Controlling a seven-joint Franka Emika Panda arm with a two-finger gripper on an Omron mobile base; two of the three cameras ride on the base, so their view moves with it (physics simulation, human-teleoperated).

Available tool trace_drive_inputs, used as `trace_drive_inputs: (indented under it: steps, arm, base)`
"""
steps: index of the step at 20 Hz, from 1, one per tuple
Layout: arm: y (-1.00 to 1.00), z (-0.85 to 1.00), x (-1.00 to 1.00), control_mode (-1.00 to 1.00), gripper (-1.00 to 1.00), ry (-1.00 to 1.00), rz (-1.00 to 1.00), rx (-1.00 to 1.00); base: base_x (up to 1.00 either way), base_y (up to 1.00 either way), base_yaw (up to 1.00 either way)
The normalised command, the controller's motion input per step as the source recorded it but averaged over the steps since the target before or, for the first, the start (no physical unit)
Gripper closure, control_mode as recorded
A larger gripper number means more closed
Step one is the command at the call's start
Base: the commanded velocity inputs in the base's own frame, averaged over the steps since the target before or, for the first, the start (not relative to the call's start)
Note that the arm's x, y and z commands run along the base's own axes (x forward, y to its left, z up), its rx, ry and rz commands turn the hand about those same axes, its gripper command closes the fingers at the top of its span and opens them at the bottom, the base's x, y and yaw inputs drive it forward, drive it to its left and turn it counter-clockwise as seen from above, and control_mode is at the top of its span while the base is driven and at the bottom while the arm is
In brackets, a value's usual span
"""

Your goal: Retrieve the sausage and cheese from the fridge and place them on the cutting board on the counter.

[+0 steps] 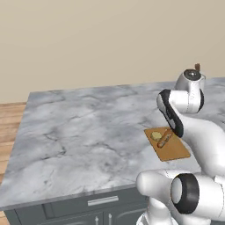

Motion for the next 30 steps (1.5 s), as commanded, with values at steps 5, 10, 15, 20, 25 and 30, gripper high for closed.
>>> trace_drive_inputs:
  steps: [5, 10, 15, 20, 25, 30]
  arm:
    - [0.17, 0.9, -0.78, -1.0, -1.0, 0.01, 0.01, 0.0]
    - [0.33, 0.74, -0.95, -1.0, -1.0, 0.0, 0.02, 0.0]
    - [0.46, 0.61, -0.91, -1.0, -1.0, -0.01, 0.07, 0.0]
    - [0.42, 0.6, -0.95, -1.0, -1.0, 0.0, 0.11, 0.0]
    - [0.42, 0.13, -0.68, -1.0, -1.0, 0.0, 0.17, -0.04]
    - [0.29, -0.21, -0.22, -1.0, -1.0, 0.0, 0.1, -0.08]
  base:
    - [0.0, 0.0, 0.0]
    - [0.0, 0.0, 0.0]
    - [0.0, 0.0, 0.0]
    - [0.0, 0.0, 0.0]
    - [0.0, 0.0, 0.0]
    - [0.0, 0.0, 0.0]
